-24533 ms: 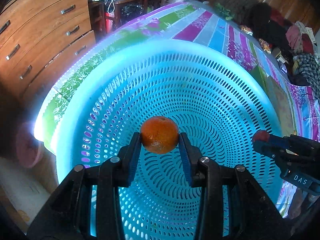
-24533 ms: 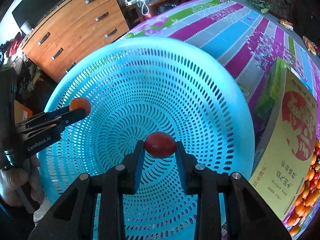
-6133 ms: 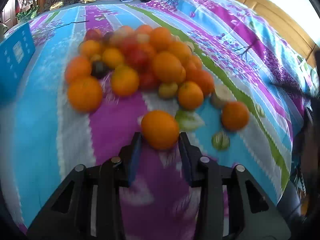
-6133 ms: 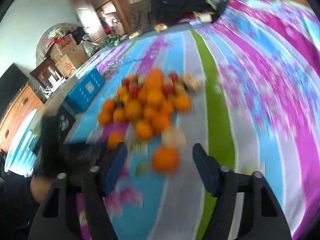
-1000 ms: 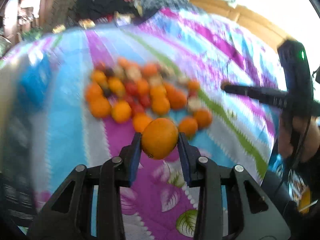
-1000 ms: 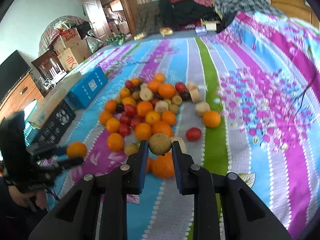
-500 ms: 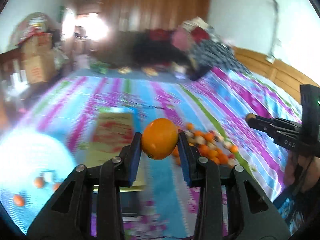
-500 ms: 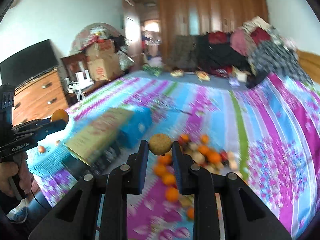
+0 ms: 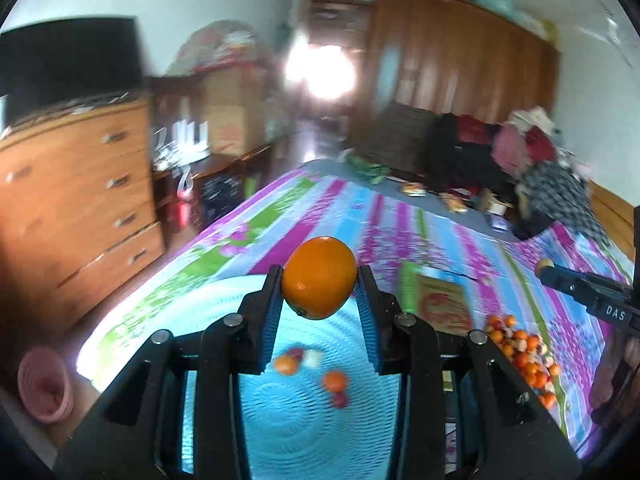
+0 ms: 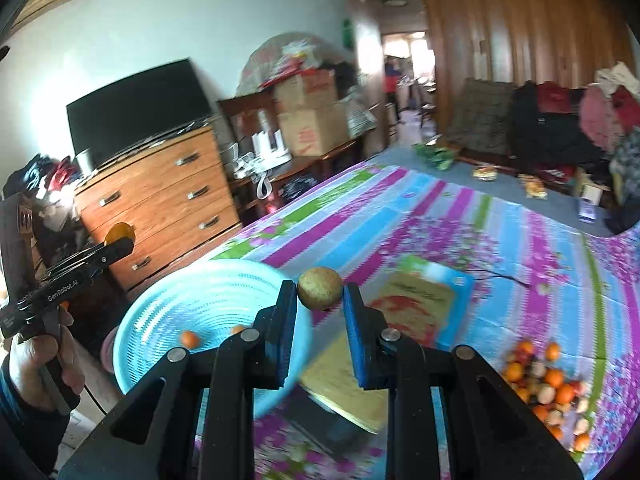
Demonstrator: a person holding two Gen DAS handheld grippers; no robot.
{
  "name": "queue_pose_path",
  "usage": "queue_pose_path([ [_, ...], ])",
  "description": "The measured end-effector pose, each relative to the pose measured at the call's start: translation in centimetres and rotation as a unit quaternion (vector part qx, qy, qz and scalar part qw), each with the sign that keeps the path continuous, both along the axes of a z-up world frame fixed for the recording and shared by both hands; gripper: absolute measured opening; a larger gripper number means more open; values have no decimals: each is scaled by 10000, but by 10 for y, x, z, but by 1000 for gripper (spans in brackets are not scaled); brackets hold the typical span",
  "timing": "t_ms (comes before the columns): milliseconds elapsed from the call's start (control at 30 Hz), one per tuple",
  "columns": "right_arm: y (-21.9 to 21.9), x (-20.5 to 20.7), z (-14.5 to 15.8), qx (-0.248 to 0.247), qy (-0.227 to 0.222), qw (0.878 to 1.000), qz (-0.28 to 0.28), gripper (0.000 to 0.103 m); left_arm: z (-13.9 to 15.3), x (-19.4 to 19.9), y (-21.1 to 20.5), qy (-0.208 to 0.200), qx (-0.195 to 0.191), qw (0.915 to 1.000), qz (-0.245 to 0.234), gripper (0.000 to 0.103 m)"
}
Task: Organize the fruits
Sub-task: 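Carry the orange and brown fruit in both tools over the colander, then open both tools to drop the orange and brown fruit into the colander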
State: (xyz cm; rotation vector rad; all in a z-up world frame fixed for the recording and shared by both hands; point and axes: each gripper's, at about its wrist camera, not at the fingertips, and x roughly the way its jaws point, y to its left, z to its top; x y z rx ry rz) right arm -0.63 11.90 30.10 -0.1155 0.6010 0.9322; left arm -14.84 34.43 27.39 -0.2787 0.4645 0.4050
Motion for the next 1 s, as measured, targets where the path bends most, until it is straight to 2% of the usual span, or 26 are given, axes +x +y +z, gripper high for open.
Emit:
queue_pose_path([
  [100,41,-6,-6,-254,180,9992,243,27,-11,0,15,225,-93,9995,209,37],
  [267,100,-15,-39,-743,665,9938,489,27,-42,-2,32,808,-409,9953,338,37],
  [400,129,-24,-64,-1088,899,9880,627,27,-73,3,39,1374,-779,9870,285,37],
  [567,155,-31,-95,-1494,1099,9798,752,27,-92,1,41,1802,-1078,9775,185,37],
  [733,160,-32,-115,-1683,1252,9750,731,27,-97,3,40,1952,-1173,9737,62,37],
  [1000,161,-30,-119,-1718,1280,9742,708,27,-101,7,47,1995,-1196,9726,22,37],
])
